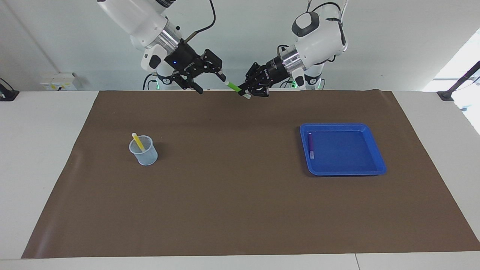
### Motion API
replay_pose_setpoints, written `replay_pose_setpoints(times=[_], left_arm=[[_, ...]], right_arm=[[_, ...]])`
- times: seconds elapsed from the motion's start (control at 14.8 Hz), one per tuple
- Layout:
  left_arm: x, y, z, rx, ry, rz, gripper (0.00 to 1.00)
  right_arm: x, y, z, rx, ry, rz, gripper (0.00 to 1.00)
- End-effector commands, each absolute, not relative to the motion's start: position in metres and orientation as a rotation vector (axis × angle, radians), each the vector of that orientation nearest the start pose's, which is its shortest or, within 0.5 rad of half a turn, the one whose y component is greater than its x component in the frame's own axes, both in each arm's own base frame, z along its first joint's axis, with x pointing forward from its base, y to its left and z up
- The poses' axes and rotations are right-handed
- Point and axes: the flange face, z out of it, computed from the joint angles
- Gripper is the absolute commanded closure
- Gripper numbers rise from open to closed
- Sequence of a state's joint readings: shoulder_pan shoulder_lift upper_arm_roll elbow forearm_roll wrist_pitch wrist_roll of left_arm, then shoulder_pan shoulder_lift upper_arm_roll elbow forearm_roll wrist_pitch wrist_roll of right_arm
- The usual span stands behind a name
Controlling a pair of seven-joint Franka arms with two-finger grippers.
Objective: Transfer and insert pens with both arms
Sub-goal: 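Close the right gripper on the green pen tip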
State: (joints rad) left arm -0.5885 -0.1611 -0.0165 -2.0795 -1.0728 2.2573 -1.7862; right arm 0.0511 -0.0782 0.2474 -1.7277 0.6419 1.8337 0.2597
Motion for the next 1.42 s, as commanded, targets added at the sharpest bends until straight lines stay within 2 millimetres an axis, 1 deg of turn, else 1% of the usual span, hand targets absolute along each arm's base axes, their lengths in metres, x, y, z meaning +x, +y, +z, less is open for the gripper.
replay_pose_setpoints(times=[0.0,0.27,0.41,0.47,0.54,0.81,1.01,1.22,1.28,1.35], left_arm=[[0.423,-0.325,0.547,1.462,1.821,-0.960,1.00],[0.424,-0.324,0.547,1.452,1.822,-0.968,1.00],[0.423,-0.325,0.548,1.451,1.820,-0.968,1.00],[0.424,-0.324,0.548,1.445,1.822,-0.973,1.00],[0.424,-0.324,0.548,1.445,1.822,-0.973,1.00],[0.424,-0.324,0.548,1.443,1.822,-0.974,1.00],[0.424,-0.324,0.548,1.442,1.822,-0.973,1.00],[0.424,-0.324,0.548,1.442,1.822,-0.973,1.00],[0.424,-0.324,0.548,1.442,1.822,-0.973,1.00],[0.424,-0.324,0.548,1.442,1.822,-0.973,1.00]], right_arm=[[0.506,0.234,0.624,-2.490,0.097,0.017,0.00],[0.501,0.249,0.613,-2.494,0.093,-0.004,0.00],[0.499,0.249,0.609,-2.499,0.094,0.003,0.00],[0.497,0.249,0.603,-2.510,0.096,0.012,0.00],[0.494,0.249,0.601,-2.516,0.094,0.018,0.00],[0.488,0.254,0.600,-2.525,0.074,0.054,0.01],[0.489,0.254,0.603,-2.524,0.069,0.048,0.01],[0.491,0.255,0.603,-2.522,0.066,0.026,0.07],[0.492,0.255,0.602,-2.522,0.068,0.024,0.13],[0.493,0.254,0.602,-2.522,0.071,0.024,0.22]])
